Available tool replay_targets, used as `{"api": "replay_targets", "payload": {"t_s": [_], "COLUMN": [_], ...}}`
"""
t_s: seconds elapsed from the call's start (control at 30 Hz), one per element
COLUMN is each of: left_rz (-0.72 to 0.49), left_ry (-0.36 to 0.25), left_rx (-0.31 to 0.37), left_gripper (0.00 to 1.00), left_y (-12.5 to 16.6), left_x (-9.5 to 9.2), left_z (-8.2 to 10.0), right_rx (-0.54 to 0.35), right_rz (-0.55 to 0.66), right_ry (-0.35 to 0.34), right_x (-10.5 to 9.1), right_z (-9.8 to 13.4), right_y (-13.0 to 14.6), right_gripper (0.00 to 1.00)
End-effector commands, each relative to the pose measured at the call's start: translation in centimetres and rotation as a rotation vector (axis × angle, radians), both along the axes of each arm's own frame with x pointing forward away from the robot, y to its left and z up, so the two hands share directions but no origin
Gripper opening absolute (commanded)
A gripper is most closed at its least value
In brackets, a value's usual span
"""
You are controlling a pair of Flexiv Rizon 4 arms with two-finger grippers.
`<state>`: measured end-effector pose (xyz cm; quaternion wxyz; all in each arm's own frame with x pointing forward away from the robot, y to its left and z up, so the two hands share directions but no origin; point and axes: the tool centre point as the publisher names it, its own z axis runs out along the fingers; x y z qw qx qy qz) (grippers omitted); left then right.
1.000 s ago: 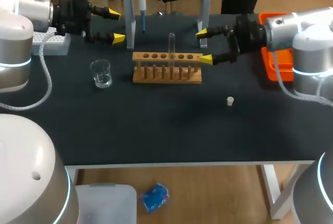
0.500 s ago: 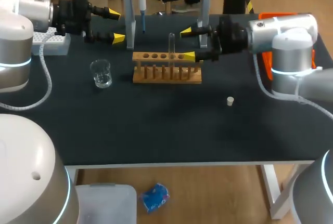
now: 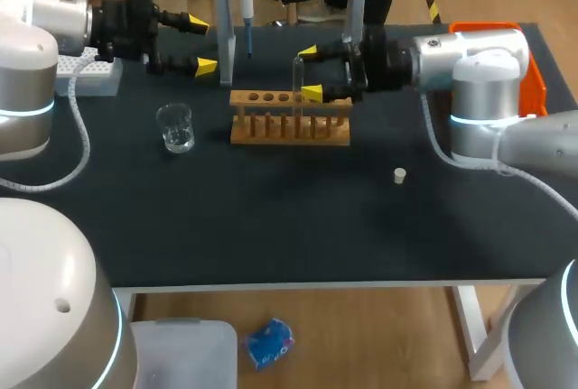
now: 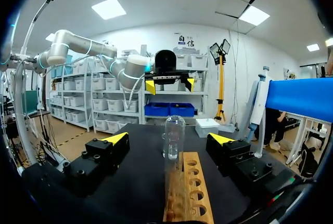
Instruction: Invert the test tube, pick up the pipette, mount the tip to pipette, aspirate from beaker and dispense into the tube, eject the tip, return the pipette, and cap with the stopper.
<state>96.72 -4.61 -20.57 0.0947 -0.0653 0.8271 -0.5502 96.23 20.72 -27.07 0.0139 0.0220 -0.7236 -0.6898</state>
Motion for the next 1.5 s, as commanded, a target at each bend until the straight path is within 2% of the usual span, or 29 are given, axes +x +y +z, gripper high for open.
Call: {"api": "replay_targets", "payload": {"t_s": [0.03, 0.27, 0.3, 0.33, 0.37, 0.5, 0.57, 0.67, 0.7, 0.73, 0.77, 1.13, 1.5], "left_rz": [-0.002, -0.002, -0.002, -0.002, -0.002, -0.002, -0.002, -0.002, -0.002, -0.002, -0.002, -0.002, -0.002], "left_ry": [0.002, 0.002, 0.002, 0.002, 0.002, 0.002, 0.002, 0.002, 0.002, 0.002, 0.002, 0.002, 0.002], "left_rx": [0.002, 0.002, 0.002, 0.002, 0.002, 0.002, 0.002, 0.002, 0.002, 0.002, 0.002, 0.002, 0.002], "left_gripper": [1.00, 1.00, 1.00, 1.00, 1.00, 1.00, 1.00, 1.00, 1.00, 1.00, 1.00, 1.00, 1.00], "left_y": [0.0, 0.0, 0.0, 0.0, 0.0, 0.0, 0.0, 0.0, 0.0, 0.0, 0.0, 0.0, 0.0], "left_x": [0.0, 0.0, 0.0, 0.0, 0.0, 0.0, 0.0, 0.0, 0.0, 0.0, 0.0, 0.0, 0.0], "left_z": [0.1, 0.1, 0.1, 0.1, 0.1, 0.1, 0.1, 0.1, 0.1, 0.1, 0.1, 0.1, 0.1], "right_rx": [0.008, 0.016, 0.018, 0.022, 0.022, 0.020, 0.020, 0.020, 0.019, 0.020, 0.020, 0.019, 0.017], "right_rz": [0.010, -0.008, -0.013, -0.014, -0.014, -0.016, -0.014, -0.010, -0.010, -0.009, -0.008, -0.015, -0.024], "right_ry": [0.004, 0.026, 0.031, 0.040, 0.041, 0.040, 0.041, 0.040, 0.040, 0.041, 0.041, 0.048, 0.045], "right_x": [0.6, 0.9, 1.0, 1.0, 1.0, 1.0, 0.8, 0.7, 0.7, 0.7, 0.6, 0.3, 0.5], "right_z": [-0.6, -0.7, -0.8, -0.8, -0.8, -0.9, -1.0, -1.0, -1.0, -1.0, -1.1, -1.0, 0.3], "right_y": [0.8, 1.2, 1.2, 1.2, 1.2, 1.2, 1.2, 1.3, 1.3, 1.3, 1.4, 1.2, 1.1], "right_gripper": [1.00, 0.98, 0.86, 0.56, 0.46, 0.36, 0.25, 0.19, 0.15, 0.04, 0.00, 0.00, 0.00]}}
